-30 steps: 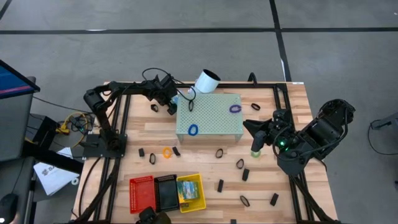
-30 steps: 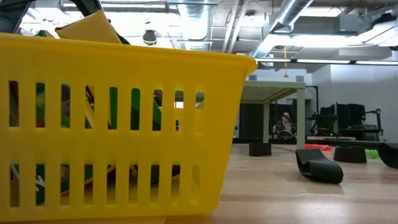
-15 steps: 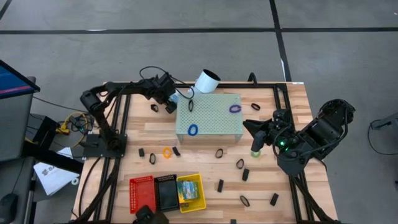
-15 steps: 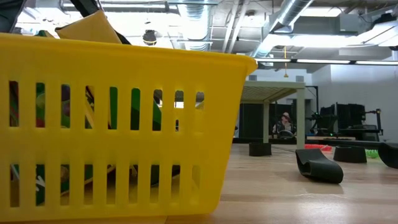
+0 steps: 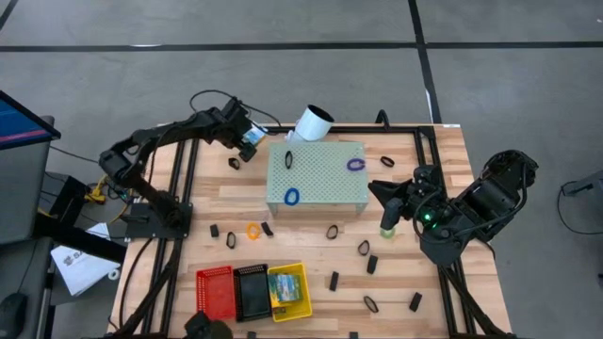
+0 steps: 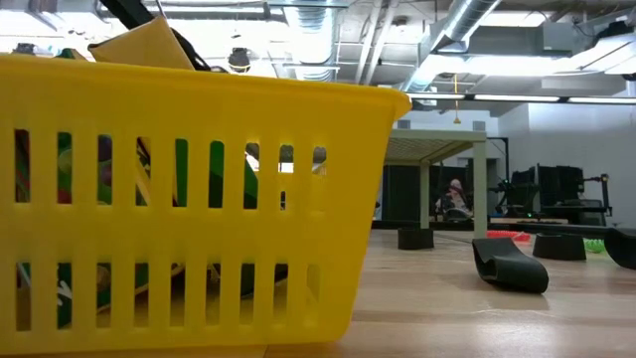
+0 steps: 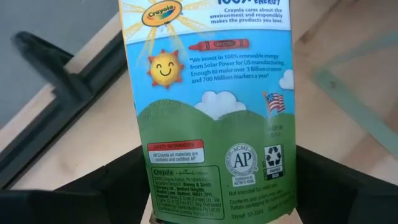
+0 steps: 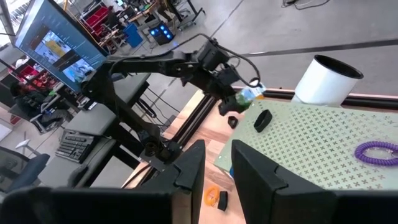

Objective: Pick & Place Office Desk Supplies
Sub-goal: Put the yellow crayon box into the yellow bin

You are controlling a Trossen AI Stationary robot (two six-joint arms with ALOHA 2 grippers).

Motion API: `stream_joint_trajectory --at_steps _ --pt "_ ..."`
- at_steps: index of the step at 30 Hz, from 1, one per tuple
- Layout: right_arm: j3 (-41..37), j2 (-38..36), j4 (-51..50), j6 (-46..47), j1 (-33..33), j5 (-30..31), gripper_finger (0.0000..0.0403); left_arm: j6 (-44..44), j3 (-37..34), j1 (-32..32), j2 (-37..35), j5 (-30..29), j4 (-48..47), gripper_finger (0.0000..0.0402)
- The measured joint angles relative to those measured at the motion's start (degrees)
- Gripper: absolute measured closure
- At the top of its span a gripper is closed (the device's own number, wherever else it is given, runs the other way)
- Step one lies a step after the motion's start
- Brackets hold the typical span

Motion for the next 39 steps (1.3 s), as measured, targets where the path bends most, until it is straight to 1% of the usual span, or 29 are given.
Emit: stream_joint_trajectory --at_steps 10,15,18,23,25,34,39 --pt "-0.01 0.00 -0.02 -1.87 -0.01 1.05 0.0326 -4.93 0.02 -3.23 -12.87 0.37 -11.10 0.0092" --pt "-0.02 0.00 -0.06 -3.16 0.00 1.05 0.0326 -8.76 0.02 -7.45 -19.11 5.19 -16.73 0.0091" --pt "-0.02 0.00 -0.09 -4.03 0.00 1.05 0.0326 -12.59 0.02 -11.14 -22.42 7.82 -18.18 0.0093" --pt "-0.02 0.00 -0.09 -5.22 0.00 1.05 0.0326 -19.29 0.02 -19.51 -26.74 13.53 -18.44 0.0093" --pt "-0.02 0.00 -0.14 -5.42 0.00 1.01 0.0326 -21.85 0.02 -23.79 -27.75 14.70 -18.45 0.0092" --pt "-0.02 0.00 -0.12 -7.55 0.58 -0.64 0.0326 -34.28 0.02 -44.38 -28.97 15.29 -17.33 0.0092" --pt "-0.02 0.00 -0.09 -8.04 1.84 -0.79 0.0326 -42.23 0.02 -53.87 -28.45 15.23 -13.27 0.0095"
